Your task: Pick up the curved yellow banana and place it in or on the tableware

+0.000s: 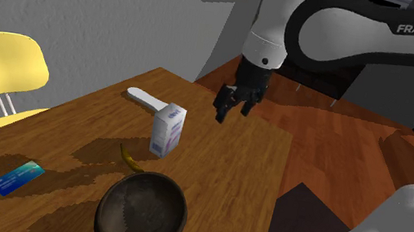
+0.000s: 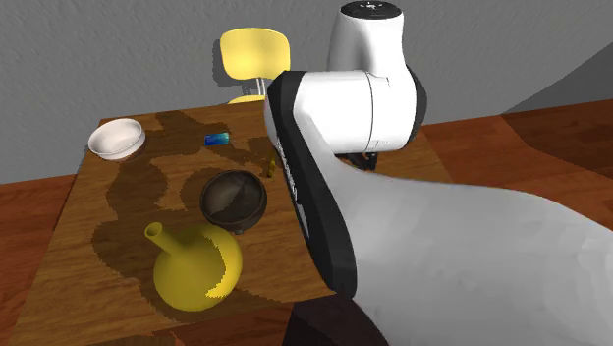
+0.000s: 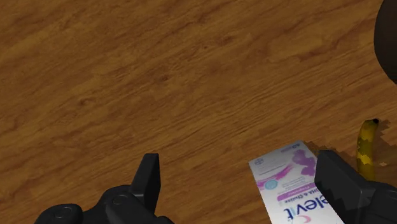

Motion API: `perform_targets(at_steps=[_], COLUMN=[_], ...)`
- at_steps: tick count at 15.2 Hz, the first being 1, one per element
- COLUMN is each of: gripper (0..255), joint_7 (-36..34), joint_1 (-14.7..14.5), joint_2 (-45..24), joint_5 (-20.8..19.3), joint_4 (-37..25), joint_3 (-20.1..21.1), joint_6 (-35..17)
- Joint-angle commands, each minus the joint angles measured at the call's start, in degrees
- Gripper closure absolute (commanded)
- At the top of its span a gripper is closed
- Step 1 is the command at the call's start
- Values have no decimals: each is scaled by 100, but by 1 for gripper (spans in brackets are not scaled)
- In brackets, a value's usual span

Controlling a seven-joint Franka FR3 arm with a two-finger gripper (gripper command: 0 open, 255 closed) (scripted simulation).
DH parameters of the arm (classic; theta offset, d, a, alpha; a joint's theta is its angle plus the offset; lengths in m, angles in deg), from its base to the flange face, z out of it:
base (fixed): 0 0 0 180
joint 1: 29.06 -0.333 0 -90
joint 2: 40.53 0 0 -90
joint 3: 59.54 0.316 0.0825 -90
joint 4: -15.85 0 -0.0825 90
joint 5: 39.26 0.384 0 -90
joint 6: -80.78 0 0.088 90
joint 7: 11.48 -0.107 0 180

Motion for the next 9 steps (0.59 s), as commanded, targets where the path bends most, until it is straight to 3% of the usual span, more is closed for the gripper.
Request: perform_targets(at_steps=[1,9], gripper=[0,0], joint_7=[-239,-1294], joint_1=[-42,-222], joint_2=[-361,-2014], joint_5=[-126,-1151], joint_4=[-130,-1035], joint_3=[245,992], joint_6=[-245,-813])
